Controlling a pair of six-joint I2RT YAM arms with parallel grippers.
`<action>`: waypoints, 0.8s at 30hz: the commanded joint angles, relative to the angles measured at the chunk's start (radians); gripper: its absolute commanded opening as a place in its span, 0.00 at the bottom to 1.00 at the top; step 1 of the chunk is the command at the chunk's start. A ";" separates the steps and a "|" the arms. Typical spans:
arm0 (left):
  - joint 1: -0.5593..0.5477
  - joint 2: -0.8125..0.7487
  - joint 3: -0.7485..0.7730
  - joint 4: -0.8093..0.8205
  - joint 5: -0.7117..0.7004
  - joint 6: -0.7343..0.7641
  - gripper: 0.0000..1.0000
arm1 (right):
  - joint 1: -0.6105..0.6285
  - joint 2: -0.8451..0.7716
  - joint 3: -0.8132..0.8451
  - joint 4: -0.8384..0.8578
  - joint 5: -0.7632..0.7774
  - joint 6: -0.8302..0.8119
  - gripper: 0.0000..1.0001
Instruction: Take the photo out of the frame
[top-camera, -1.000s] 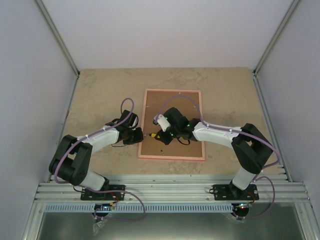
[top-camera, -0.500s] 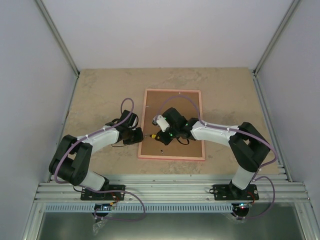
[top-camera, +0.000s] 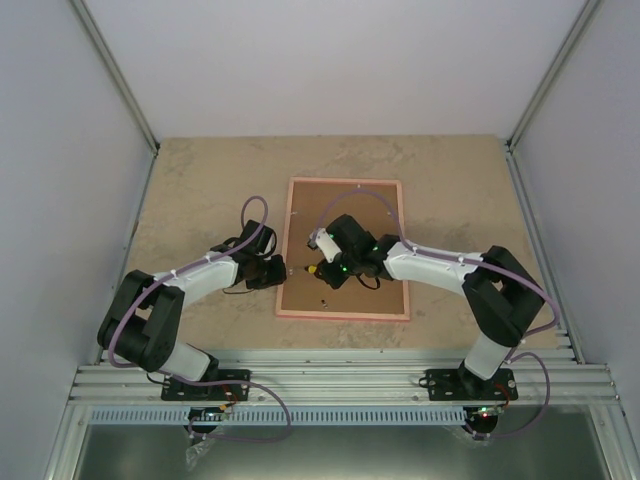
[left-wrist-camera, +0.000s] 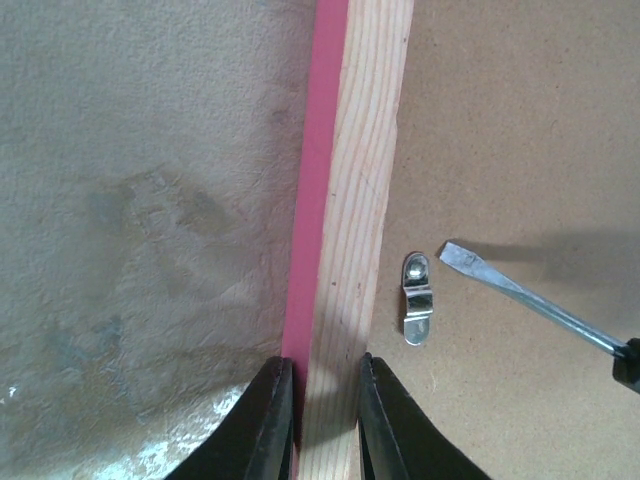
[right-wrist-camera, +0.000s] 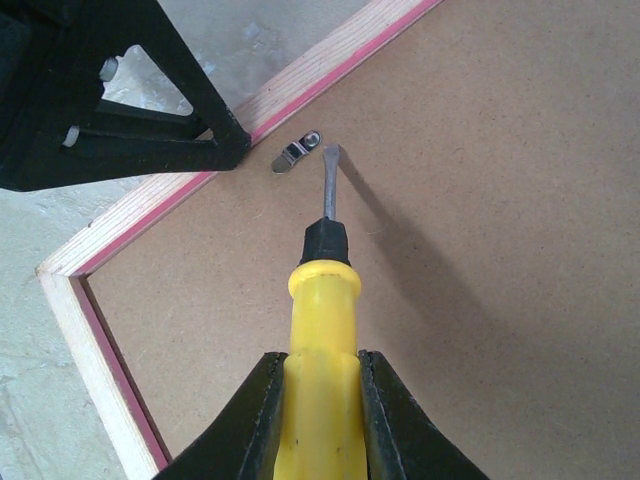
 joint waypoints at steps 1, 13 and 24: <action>0.006 -0.026 -0.005 0.009 -0.020 -0.033 0.07 | -0.001 -0.037 -0.012 -0.023 -0.002 -0.009 0.00; 0.006 -0.021 -0.007 0.015 -0.016 -0.035 0.07 | 0.027 -0.026 -0.022 0.043 -0.093 0.022 0.00; 0.006 -0.020 -0.005 0.014 -0.016 -0.034 0.07 | 0.033 0.019 -0.013 0.030 -0.060 0.029 0.00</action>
